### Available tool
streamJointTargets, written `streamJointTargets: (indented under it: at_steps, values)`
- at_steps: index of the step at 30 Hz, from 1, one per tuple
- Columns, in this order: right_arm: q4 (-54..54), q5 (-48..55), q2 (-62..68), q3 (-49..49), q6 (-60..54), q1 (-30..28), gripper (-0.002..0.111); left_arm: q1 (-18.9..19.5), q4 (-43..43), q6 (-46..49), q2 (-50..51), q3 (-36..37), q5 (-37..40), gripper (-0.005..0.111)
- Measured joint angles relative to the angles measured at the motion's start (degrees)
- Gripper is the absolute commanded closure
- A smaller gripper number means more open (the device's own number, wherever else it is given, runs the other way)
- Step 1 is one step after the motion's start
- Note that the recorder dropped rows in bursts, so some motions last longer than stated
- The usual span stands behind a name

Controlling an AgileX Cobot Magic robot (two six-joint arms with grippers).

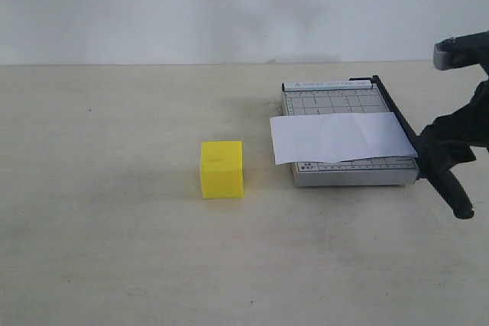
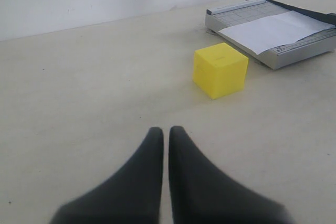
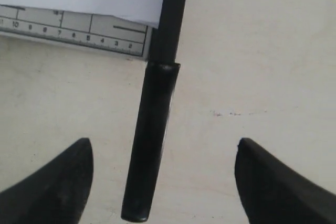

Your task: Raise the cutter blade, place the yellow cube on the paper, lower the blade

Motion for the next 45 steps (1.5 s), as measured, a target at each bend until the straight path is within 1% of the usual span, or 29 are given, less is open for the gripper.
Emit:
streamJointTargets:
  at_steps: [7, 14, 16, 17, 22, 24, 25, 26, 27, 28, 29, 38, 45]
  values:
    - [0.0, 0.6, 4.2, -0.1, -1.3, 0.0, 0.037, 0.0, 0.0, 0.0, 0.0, 0.0, 0.0, 0.102]
    - [0.8, -1.2, 7.4, -0.1, -1.8, 0.0, 0.037, 0.0, 0.0, 0.0, 0.0, 0.0, 0.0, 0.102]
    - [0.8, -1.6, 8.3, -0.1, -1.8, 0.0, 0.037, 0.0, 0.0, 0.0, 0.0, 0.0, 0.0, 0.102]
    - [0.8, -1.7, 8.5, -0.1, -1.8, 0.0, 0.040, 0.0, 0.0, 0.0, 0.0, 0.0, 0.0, 0.102]
    - [0.8, -1.9, 11.6, -0.1, -2.3, 0.0, 0.040, 0.0, 0.0, 0.0, 0.0, 0.0, 0.0, 0.102]
    - [0.8, -2.4, 11.8, -0.1, -2.7, 0.0, 0.051, 0.0, 0.0, 0.0, 0.0, 0.0, 0.0, 0.102]
    - [0.8, -2.5, 11.8, -0.1, -2.7, 0.0, 0.063, 0.0, 0.0, 0.0, 0.0, 0.0, 0.0, 0.102]
    - [0.8, -2.7, 11.8, -0.1, -2.7, 0.0, 0.070, 0.0, 0.0, 0.0, 0.0, 0.0, 0.0, 0.102]
    - [0.8, -2.8, 11.8, -0.1, -2.7, 0.0, 0.086, 0.0, 0.0, 0.0, 0.0, 0.0, 0.0, 0.102]
    - [1.3, -2.9, 11.8, -0.1, -2.7, 0.0, 0.092, 0.0, 0.0, 0.0, 0.0, 0.0, 0.0, 0.102]
    - [1.7, -2.8, 11.8, -0.1, -2.7, 0.1, 0.107, 0.0, 0.0, 0.0, 0.0, 0.0, 0.0, 0.102]
    - [2.6, -2.6, 11.0, -0.1, -1.5, 0.1, 0.108, 0.0, 0.0, 0.0, 0.0, 0.0, 0.0, 0.102]
    - [2.6, -2.2, 2.9, 0.0, -1.2, 0.1, 0.108, 0.0, 0.0, 0.0, 0.0, 0.0, 0.0, 0.102]
